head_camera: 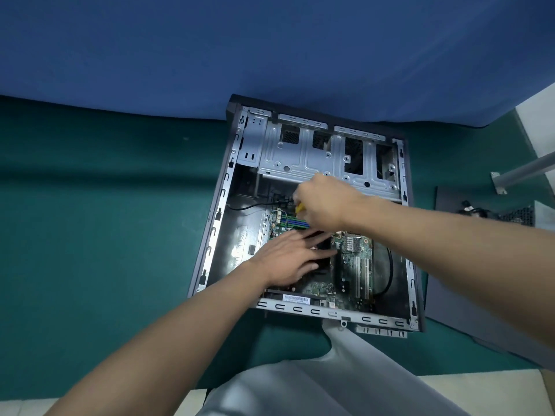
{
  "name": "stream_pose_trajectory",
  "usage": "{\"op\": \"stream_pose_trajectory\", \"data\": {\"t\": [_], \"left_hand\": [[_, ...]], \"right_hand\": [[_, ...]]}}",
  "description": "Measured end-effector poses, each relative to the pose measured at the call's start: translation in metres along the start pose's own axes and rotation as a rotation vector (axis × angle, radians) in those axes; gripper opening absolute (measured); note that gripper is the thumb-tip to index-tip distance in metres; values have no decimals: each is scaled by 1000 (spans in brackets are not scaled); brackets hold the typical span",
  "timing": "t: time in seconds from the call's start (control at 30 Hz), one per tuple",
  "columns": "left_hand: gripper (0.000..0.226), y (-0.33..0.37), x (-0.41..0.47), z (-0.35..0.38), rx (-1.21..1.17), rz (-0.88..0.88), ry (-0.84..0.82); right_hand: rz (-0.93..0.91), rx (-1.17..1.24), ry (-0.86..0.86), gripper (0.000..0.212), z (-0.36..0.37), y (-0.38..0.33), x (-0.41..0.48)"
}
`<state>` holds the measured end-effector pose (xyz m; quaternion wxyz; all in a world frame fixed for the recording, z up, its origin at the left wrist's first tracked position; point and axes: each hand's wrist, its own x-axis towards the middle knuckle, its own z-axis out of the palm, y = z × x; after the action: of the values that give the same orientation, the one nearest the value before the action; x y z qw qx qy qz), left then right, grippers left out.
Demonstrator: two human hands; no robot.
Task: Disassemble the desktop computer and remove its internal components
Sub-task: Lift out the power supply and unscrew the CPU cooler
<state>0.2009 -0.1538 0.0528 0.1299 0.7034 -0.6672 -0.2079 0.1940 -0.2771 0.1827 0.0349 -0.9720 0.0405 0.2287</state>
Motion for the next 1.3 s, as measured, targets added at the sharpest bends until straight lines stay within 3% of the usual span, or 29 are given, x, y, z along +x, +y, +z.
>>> {"op": "stream_pose_trajectory", "data": {"t": [0.07,0.2,0.33,0.47,0.6,0.73,0.97,1.07,1.3], "left_hand": [[45,-2,-5,-5,-126,-105,108],[46,-11,-9,-11,-451,-495,314],[44,-24,-8,-12,-718,-745,137],[36,-25,-10,-9,-855,-775,129],[29,-24,-12,-12,-918,-787,201],[24,-18,-17,-18,-1072,-933,181],[84,-11,-24,-25,-1064,-863,-123],[109,-11,-25,-20,-975,-822,-142],[111,-19,-23,-6,-943,-797,-133]], "right_hand": [[104,143,73,17,-2,15,-9],[201,400,241,20,4,45,-36],[254,594,278,21,23,50,-59],[177,573,157,19,42,32,-68],[116,476,164,17,56,18,-64],[58,341,151,20,60,11,-57],[6,223,124,19,54,4,-48],[13,212,103,17,52,3,-45],[16,223,54,15,51,-2,-43]]}}
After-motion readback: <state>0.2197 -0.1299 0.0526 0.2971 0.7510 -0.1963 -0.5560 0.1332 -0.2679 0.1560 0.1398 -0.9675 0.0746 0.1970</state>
